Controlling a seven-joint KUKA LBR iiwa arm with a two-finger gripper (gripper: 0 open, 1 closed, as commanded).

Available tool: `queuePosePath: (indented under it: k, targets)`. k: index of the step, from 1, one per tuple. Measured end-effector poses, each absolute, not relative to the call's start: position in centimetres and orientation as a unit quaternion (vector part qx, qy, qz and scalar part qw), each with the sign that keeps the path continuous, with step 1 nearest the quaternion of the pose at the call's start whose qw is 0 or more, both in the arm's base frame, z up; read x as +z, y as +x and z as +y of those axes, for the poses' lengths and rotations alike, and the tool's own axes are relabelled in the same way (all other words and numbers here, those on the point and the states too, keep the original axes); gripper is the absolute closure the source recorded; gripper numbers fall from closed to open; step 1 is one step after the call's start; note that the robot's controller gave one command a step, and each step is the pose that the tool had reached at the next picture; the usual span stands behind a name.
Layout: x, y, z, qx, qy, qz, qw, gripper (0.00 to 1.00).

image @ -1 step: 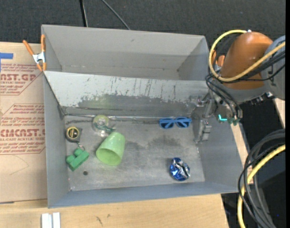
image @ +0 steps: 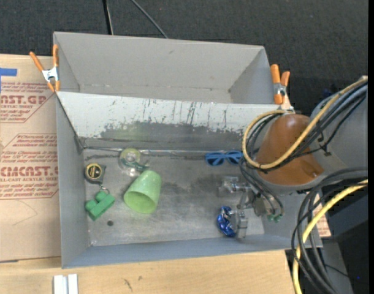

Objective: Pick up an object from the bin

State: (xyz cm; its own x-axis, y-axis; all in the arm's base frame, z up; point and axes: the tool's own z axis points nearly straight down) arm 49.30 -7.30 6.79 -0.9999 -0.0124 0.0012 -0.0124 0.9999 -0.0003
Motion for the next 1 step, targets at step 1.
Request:
queuePosePath:
  k: [1]
  targets:
    - [10.11, 48.01, -4.69, 0.0, 0.064, -0.998, -0.002, 0.0]
